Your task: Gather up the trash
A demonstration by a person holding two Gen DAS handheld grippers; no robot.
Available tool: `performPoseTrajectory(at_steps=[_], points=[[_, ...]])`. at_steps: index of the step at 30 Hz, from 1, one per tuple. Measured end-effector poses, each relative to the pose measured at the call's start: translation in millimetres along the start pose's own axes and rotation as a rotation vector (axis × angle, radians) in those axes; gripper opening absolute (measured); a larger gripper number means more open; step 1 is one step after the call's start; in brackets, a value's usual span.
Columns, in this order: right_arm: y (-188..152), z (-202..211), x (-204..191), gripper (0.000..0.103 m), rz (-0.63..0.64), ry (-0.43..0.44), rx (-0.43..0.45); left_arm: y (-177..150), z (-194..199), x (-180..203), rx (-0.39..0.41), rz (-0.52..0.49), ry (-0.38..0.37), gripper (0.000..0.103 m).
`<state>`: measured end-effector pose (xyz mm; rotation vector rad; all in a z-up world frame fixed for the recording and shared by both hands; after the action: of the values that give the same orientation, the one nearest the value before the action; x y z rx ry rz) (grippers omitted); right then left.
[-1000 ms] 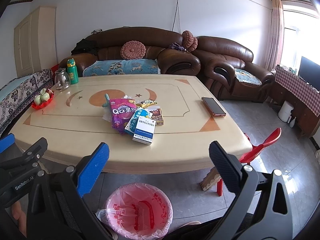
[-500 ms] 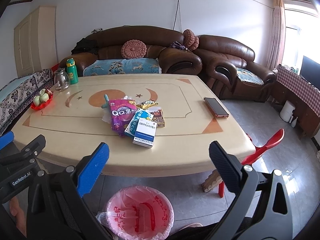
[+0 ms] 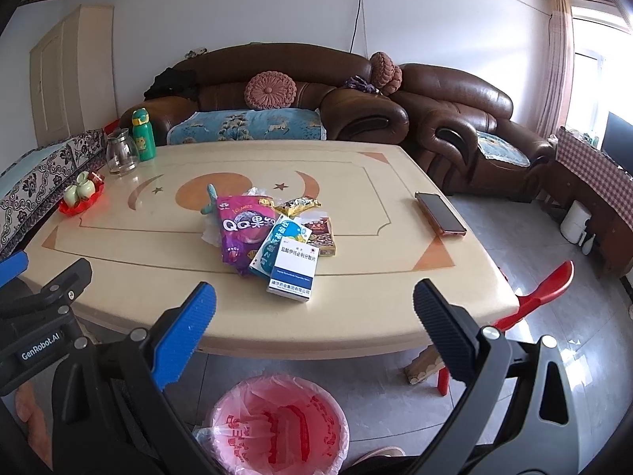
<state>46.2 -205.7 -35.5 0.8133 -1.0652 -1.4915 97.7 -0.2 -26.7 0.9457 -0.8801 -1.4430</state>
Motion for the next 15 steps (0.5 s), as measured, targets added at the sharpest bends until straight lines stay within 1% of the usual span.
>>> performPoseTrajectory(at_steps=[15], points=[[2, -35, 1, 0.098, 0.000, 0.017, -0.028, 1, -38, 6, -0.028, -0.018, 0.005, 0.097]])
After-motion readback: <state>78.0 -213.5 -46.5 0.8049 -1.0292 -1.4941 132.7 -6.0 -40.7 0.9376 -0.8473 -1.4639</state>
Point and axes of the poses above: each gripper's, at about its wrist camera, not at the fingertips, and z roughly against the way its jaws point, x to its right, y to its top, the point moved 5 cm from there along -z, roughly the way its jaws point, and after that the axes turned 15 degrees about x, right-handed, at the moved point
